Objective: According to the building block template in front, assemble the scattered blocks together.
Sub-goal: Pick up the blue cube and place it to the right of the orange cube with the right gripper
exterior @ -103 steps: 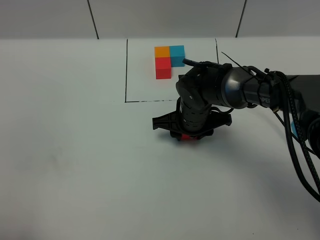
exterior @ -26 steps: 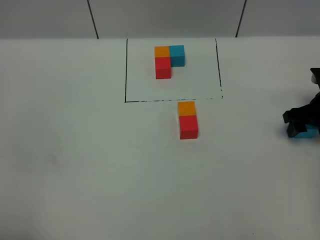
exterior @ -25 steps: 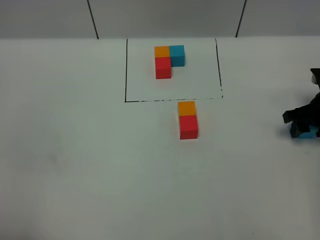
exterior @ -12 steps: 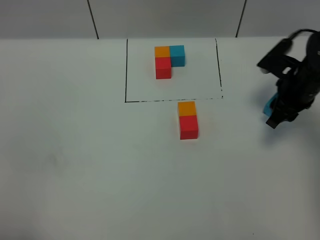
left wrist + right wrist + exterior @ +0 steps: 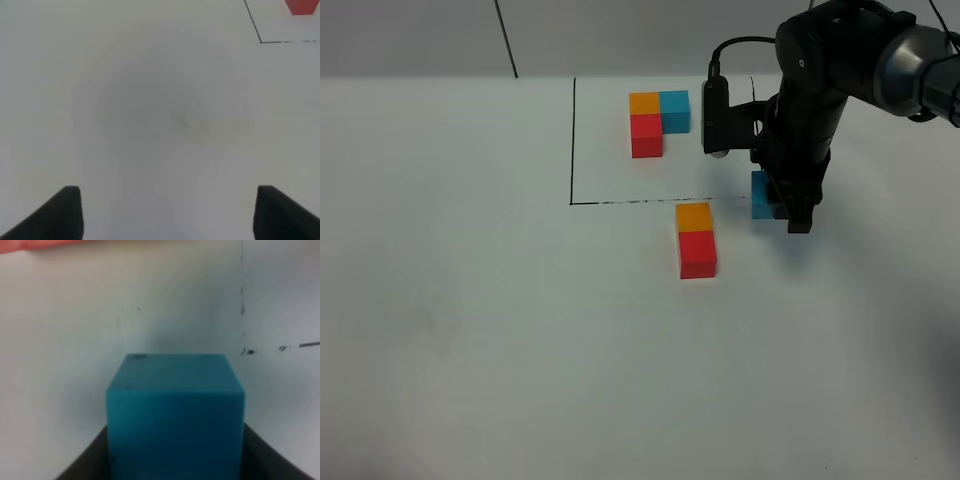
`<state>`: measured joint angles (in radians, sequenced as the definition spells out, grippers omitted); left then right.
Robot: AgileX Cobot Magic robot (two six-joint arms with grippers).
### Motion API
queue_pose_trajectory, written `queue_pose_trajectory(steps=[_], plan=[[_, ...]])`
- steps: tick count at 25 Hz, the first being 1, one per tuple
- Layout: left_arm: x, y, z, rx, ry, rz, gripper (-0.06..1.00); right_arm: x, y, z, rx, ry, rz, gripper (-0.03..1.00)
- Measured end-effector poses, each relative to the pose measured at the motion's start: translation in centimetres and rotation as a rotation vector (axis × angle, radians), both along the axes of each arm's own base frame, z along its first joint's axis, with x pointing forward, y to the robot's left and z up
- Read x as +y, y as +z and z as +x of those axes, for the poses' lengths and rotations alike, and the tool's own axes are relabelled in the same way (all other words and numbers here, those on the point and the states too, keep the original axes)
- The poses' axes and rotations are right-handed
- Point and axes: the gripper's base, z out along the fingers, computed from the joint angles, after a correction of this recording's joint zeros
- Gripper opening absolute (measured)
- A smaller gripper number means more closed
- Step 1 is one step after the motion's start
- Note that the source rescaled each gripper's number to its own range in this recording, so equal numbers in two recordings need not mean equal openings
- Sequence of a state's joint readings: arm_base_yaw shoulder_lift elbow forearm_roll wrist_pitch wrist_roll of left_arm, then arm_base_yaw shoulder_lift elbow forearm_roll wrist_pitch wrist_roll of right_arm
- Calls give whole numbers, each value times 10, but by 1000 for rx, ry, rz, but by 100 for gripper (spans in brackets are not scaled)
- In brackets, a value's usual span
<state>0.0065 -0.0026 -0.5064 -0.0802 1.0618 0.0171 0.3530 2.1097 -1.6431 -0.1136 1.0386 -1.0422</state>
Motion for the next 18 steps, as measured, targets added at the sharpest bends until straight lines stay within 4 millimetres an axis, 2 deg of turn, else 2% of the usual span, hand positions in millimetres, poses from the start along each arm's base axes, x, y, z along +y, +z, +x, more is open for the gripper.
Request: queue_pose_trajectory(steps=[13, 18], plan=[[0, 0, 0, 0, -1, 1, 56, 5, -50, 9, 91, 69, -24, 1], [0, 0, 0, 0, -1, 1, 56, 8, -55, 10, 89, 68, 6, 1]])
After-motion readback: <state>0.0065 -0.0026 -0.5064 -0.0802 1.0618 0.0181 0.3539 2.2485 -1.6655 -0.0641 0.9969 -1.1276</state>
